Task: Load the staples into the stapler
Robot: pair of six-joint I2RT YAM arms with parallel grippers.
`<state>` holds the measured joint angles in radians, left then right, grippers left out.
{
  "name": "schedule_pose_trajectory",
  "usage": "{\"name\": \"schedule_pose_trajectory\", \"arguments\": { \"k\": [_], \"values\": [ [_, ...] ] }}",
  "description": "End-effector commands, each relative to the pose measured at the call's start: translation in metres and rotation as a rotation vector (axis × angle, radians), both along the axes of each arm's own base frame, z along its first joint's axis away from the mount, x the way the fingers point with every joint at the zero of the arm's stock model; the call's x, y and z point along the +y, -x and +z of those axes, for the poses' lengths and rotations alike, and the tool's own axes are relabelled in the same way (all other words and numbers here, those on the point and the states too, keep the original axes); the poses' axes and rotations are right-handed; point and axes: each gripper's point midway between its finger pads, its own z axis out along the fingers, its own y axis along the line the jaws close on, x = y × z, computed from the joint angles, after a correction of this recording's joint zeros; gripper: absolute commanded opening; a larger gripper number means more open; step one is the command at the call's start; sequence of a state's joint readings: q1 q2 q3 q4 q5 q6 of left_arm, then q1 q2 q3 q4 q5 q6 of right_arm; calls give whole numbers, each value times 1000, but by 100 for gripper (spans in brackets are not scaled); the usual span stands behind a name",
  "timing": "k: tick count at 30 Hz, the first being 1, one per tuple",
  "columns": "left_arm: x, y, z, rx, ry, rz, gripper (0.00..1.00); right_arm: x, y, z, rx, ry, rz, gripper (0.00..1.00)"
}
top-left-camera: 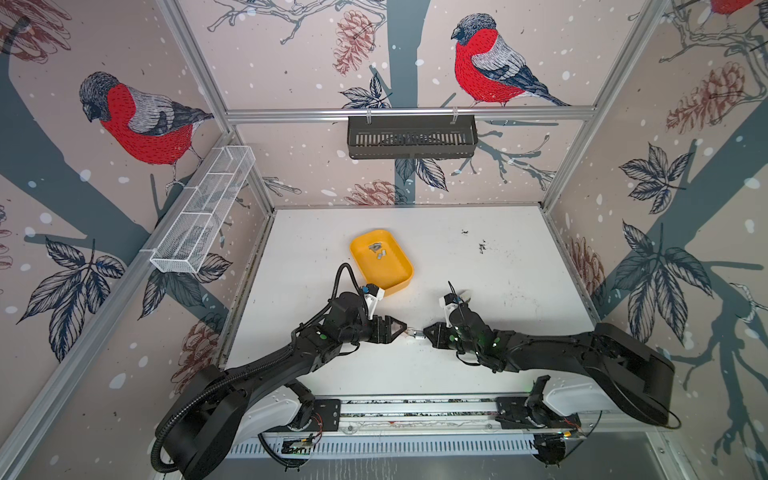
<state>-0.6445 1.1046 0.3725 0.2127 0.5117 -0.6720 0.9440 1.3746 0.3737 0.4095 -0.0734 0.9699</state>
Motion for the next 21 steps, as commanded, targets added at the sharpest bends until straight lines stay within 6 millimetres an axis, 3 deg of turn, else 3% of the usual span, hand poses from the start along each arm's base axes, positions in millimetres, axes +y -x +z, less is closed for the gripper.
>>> {"name": "schedule_pose_trajectory", "arguments": {
  "k": [1,21],
  "values": [
    [-1,-2,0,-9,-4,-2,76,7,-4,7,-12,-30,-5,15],
    [-11,-1,-1,20,24,-45,65,3,-7,-3,-2,11,-18,8]
  ]
}}
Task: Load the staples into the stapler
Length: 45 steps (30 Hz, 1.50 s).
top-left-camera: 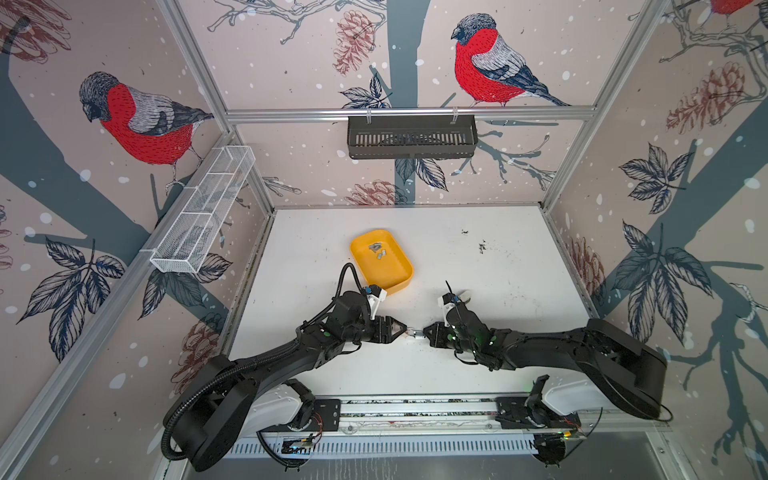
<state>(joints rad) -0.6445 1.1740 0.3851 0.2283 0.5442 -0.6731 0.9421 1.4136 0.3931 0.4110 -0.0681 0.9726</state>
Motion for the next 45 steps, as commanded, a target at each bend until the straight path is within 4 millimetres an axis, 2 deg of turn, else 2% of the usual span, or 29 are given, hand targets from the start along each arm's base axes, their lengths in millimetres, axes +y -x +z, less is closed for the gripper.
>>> {"name": "schedule_pose_trajectory", "arguments": {
  "k": [1,14,22,30,38,42,44,45],
  "values": [
    [-7,-2,9,-23,35,-23,64,1,-4,2,-11,-2,-8,8],
    [-15,-2,17,-29,47,-51,55,2,-4,-2,-6,7,-2,6],
    [-38,9,20,-41,41,-137,51,2,-5,-1,-10,2,-3,5],
    [-52,8,16,-34,39,-162,47,-4,-3,1,-15,-5,-15,6],
    [-59,6,13,-31,36,-177,47,-11,-4,2,-18,-6,-29,6],
    [-56,4,14,-70,0,-179,47,-19,-5,0,-22,17,-48,6],
    [-53,3,14,-105,-23,-189,50,-25,-6,0,-25,25,-58,6],
    [-51,4,13,-121,-35,-198,55,-28,-6,1,-29,28,-65,7]
  ]
}}
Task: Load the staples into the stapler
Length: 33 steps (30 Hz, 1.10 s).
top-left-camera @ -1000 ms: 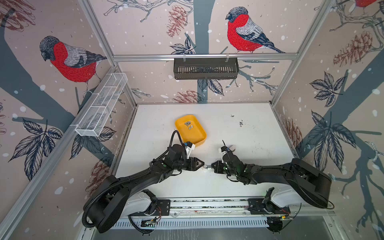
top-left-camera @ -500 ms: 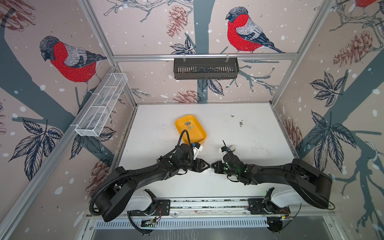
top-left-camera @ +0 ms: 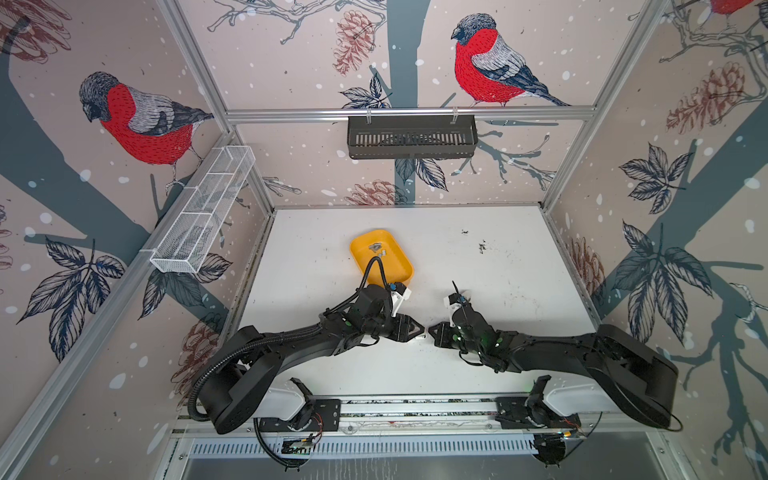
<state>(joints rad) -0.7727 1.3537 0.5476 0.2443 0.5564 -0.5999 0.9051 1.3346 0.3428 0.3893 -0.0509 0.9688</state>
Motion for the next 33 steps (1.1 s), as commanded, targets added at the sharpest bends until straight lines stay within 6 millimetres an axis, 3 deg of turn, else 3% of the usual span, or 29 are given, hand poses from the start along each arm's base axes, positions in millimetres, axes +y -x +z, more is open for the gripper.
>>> {"name": "schedule_pose_trajectory", "arguments": {
  "k": [1,6,12,20,27,33],
  "values": [
    [3,-1,2,-86,-27,-38,61,-10,-3,0,-19,28,-21,7],
    [3,7,-5,-179,-67,-164,84,-22,-4,8,-64,48,-10,9],
    [1,-10,-23,-228,-186,-150,96,-36,-2,19,-110,52,-14,13],
    [-5,-17,-38,-242,-226,-173,96,-54,-1,28,-145,28,-48,20],
    [-14,-1,-50,-220,-265,-237,94,-60,-3,30,-149,23,-60,21],
    [-5,7,-60,-245,-372,-193,85,-60,-4,29,-146,25,-59,21]
  ]
}}
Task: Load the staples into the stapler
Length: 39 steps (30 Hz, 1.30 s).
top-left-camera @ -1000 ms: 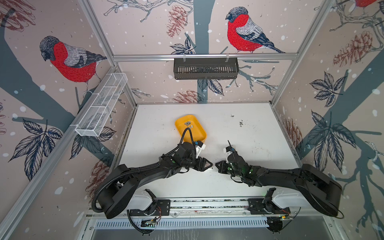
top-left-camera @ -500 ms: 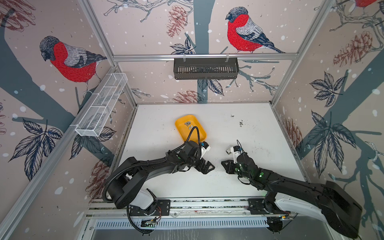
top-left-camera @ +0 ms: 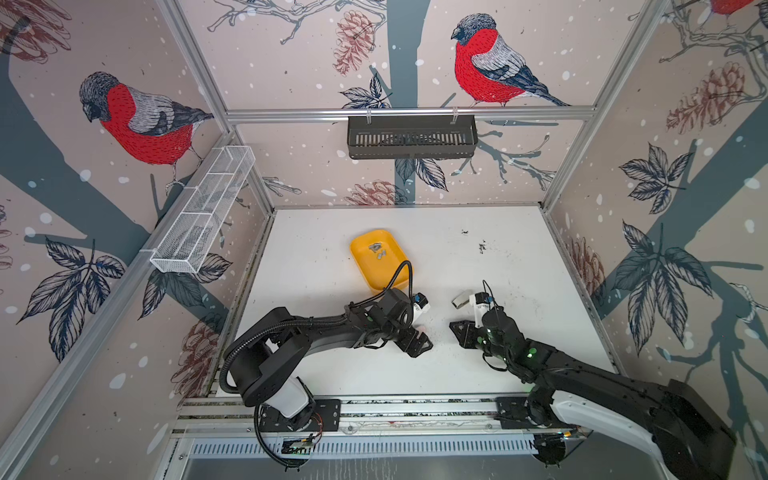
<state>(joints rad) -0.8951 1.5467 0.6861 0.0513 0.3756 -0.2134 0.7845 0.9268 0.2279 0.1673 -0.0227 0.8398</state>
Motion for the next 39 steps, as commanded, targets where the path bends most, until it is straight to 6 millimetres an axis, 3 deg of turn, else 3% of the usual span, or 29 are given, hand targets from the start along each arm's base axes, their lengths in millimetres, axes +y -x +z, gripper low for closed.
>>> {"name": "schedule_pose_trajectory", "arguments": {
  "k": [1,5,22,39],
  "values": [
    [10,-1,-6,-43,-77,51,83,1,-1,0,-6,3,6,21],
    [20,-6,-11,-94,-151,127,72,1,-2,-1,-2,4,5,21],
    [28,0,-24,-153,-272,205,50,1,5,-8,26,-42,9,21],
    [23,0,-27,-186,-295,203,35,10,8,-1,49,-159,22,21]
  ]
}}
